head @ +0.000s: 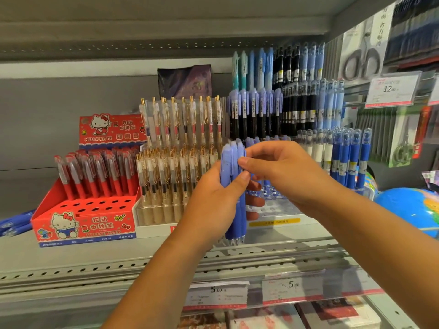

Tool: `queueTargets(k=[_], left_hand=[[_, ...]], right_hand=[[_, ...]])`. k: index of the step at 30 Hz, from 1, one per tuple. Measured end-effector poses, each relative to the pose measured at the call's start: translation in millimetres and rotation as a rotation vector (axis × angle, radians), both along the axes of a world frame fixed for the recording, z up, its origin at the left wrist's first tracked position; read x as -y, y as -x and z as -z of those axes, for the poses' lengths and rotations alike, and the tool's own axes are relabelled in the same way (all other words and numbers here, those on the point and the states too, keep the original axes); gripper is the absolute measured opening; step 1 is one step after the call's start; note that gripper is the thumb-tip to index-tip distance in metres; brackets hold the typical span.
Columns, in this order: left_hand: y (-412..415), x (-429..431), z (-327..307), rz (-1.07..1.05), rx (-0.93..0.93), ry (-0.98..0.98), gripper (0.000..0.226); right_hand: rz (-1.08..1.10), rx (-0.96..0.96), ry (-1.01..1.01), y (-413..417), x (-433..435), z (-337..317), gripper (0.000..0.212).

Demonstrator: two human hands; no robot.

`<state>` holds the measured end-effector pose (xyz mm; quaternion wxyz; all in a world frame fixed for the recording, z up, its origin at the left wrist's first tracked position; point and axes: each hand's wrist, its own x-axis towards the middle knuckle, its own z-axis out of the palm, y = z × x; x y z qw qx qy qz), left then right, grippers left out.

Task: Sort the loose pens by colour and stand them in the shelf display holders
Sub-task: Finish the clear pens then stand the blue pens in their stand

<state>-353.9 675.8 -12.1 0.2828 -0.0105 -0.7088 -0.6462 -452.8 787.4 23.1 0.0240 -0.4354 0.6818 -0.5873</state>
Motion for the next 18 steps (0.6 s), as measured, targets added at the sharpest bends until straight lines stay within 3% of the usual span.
queueTargets(k=[8,11,18], left_hand=[[4,4,-1,-0.118,-0.007,-0.003,0.011],[3,5,-1,-0.121,-0.039,0.017,0.011],[3,6,0,-0.110,-0.087,0.078,0.010]], right_hand=[[0.106,0.087,0.217,25,-5,-16,0.014],[0.241,-0.013,0.254,38,-7,-24,0.027],[0.323,-0.184,0.222,56,0,-21,0.022]])
